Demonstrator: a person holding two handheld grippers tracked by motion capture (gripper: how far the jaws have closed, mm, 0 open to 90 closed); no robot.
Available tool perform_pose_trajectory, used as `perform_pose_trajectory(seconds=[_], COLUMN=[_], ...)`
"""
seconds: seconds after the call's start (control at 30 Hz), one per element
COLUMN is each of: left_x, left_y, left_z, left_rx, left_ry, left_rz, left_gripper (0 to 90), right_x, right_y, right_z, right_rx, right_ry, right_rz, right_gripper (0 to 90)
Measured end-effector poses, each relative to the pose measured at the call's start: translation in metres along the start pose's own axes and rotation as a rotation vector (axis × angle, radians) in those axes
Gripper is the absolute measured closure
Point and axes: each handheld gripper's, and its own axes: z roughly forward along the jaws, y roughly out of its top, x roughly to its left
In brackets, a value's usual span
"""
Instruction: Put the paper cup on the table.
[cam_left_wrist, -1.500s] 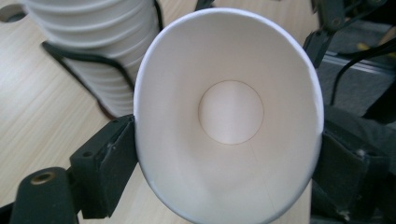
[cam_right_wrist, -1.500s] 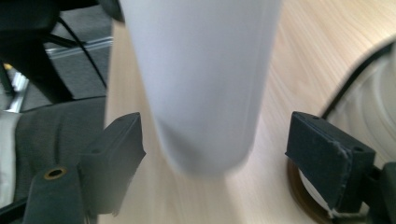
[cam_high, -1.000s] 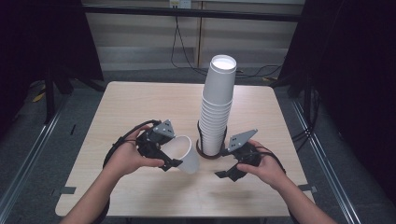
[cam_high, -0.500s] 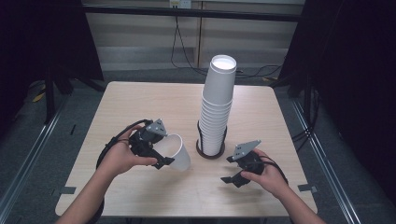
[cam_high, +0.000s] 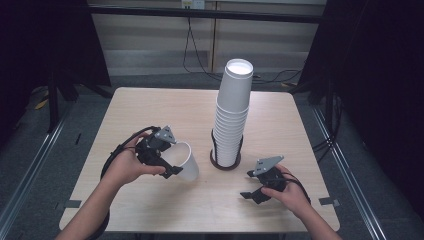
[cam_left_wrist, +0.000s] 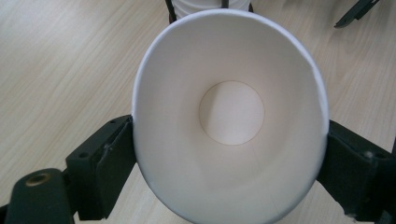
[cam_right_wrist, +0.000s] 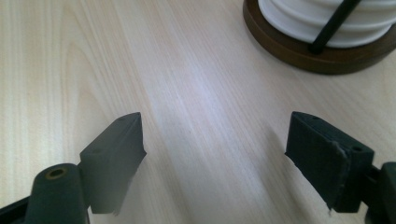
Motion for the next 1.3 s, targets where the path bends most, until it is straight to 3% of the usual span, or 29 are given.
perform_pose_trajectory(seconds=[0.13, 0.4, 0.5, 0.53, 0.57, 0.67, 0.73, 0.93, 1.3], left_x=[0.007, 0.015, 0.019, 0.018, 0.02, 0.021, 0.023, 0.024, 0.024], left_y=[-0.003, -0.008, -0.007, -0.007, -0.007, -0.008, -0.008, -0.008, -0.006], left_z=[-0.001, 0.0, -0.001, 0.001, -0.001, 0.001, 0.0, 0.006, 0.019], left_rx=[0.02, 0.012, 0.021, 0.0, 0.013, -0.001, 0.021, 0.022, 0.052], left_ry=[0.012, 0.038, 0.048, 0.053, 0.05, 0.059, 0.061, 0.072, 0.097], left_rz=[-0.006, -0.047, -0.036, -0.062, -0.044, -0.066, -0.047, -0.061, -0.049], left_gripper=[12.0, 11.7, 11.5, 11.4, 11.2, 11.0, 10.9, 10.8, 8.8], right_x=[-0.001, 0.001, 0.001, 0.001, 0.001, 0.001, 0.001, 0.001, 0.001], right_y=[-0.005, -0.01, -0.011, -0.012, -0.013, -0.017, -0.018, -0.018, -0.019], right_z=[0.002, 0.005, 0.005, 0.006, 0.006, 0.007, 0.008, 0.008, 0.008], right_rx=[-0.001, -0.022, -0.038, -0.046, -0.053, -0.095, -0.11, -0.112, -0.114], right_ry=[-0.009, -0.026, -0.026, -0.03, -0.03, -0.039, -0.042, -0.042, -0.043], right_rz=[0.011, 0.009, 0.009, 0.012, 0.014, 0.029, 0.029, 0.028, 0.025], right_gripper=[18.6, 16.3, 15.8, 15.7, 15.7, 15.5, 15.5, 15.5, 15.4])
